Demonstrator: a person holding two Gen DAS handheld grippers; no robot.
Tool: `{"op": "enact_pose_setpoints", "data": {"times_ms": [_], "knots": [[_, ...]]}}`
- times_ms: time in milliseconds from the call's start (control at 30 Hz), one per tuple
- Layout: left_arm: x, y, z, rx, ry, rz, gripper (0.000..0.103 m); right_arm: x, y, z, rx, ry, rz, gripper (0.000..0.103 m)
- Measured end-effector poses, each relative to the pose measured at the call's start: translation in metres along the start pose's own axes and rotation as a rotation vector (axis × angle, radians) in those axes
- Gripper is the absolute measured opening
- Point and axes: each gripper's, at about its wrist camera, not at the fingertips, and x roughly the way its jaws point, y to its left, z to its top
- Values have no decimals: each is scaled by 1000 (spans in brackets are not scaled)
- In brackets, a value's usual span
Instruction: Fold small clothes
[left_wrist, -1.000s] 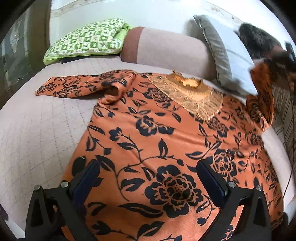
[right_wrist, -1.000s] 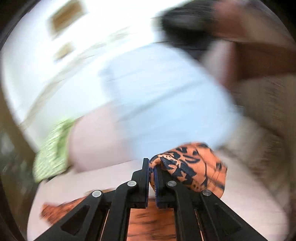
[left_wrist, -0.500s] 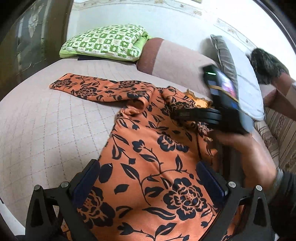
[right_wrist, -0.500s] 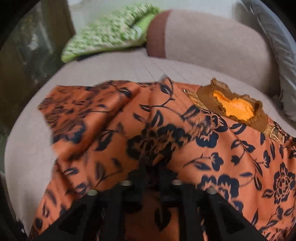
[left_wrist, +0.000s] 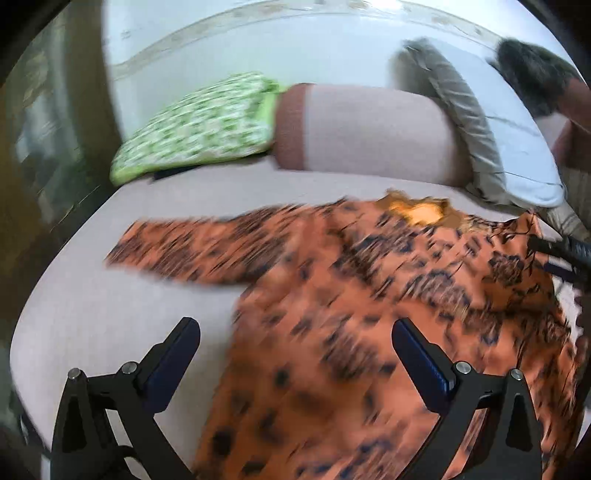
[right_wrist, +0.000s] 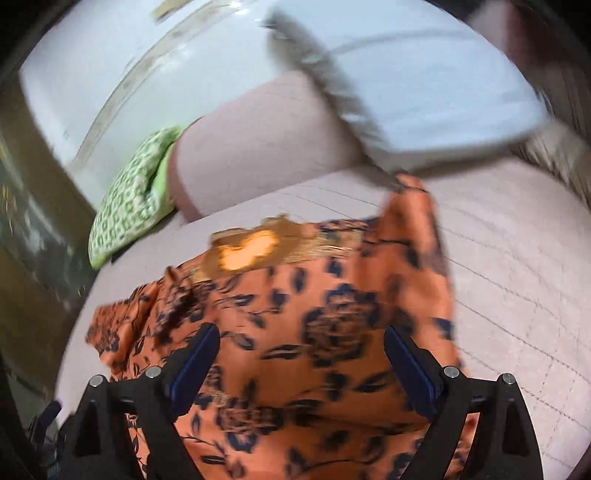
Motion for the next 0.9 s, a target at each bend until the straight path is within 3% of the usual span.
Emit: {"op": "enact_pose_setpoints", "data": {"times_ms": [133, 267, 367, 400, 433, 500, 533, 600, 633, 833, 900], "knots": [[54, -54, 37, 146, 20, 20, 103, 1, -51, -11, 198, 19, 74, 92], [117, -91, 53, 271, 57, 168, 102, -2, -67, -23, 234, -37, 168, 92], [136, -91, 55, 278, 96, 208, 83, 1, -74, -31, 217, -68, 211, 92], [137, -84, 58, 246, 104, 204, 69, 3, -78, -32, 229, -69, 231, 92], [138, -79, 60, 214, 104, 196, 46, 3, -83, -30, 258, -69, 256, 92], [137, -46, 63, 11, 124, 127, 20, -1, -97, -30, 349, -91, 318, 91], [141, -21, 59, -163, 157, 88, 19, 0, -104, -31, 387, -100, 346, 91], [149, 15, 41, -411, 212, 12, 19, 0, -114, -32, 444, -114, 393, 90], [150, 27, 33, -489, 203, -37, 19, 0, -117, -32, 461, -117, 409, 90], [131, 35, 31, -477, 185, -43, 20, -2, -119, -32, 477, -124, 437, 90], [125, 34, 31, -423, 178, -45, 20, -2, -117, -31, 466, -122, 431, 90]]}}
